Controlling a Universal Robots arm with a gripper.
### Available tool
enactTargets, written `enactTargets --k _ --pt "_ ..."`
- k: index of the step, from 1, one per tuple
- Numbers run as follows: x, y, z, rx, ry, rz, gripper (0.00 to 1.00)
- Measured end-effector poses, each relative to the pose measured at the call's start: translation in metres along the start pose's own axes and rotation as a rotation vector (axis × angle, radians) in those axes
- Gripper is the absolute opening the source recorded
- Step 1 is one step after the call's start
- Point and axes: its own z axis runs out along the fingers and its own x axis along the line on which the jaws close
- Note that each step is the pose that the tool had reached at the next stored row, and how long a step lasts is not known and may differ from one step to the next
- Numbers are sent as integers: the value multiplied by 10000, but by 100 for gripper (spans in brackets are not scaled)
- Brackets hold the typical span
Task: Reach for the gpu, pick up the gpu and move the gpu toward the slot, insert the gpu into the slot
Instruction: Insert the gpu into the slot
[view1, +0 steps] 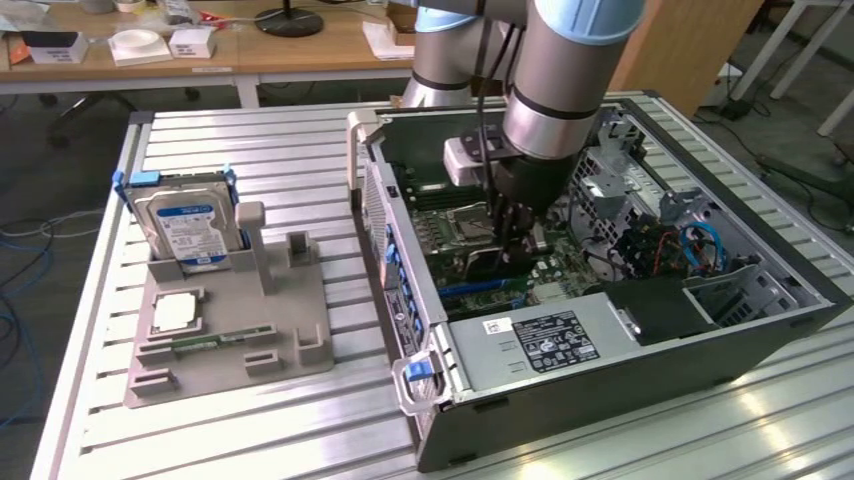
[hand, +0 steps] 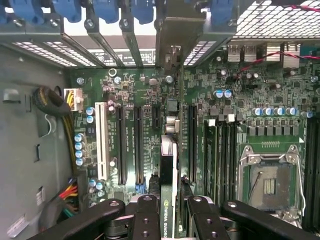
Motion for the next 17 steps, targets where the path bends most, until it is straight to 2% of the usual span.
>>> enactTargets --k 7,12,17 --pt "0 5 18 1 -3 0 26" --pt "2 7 85 0 1 0 26" --pt "2 7 85 0 1 -1 26"
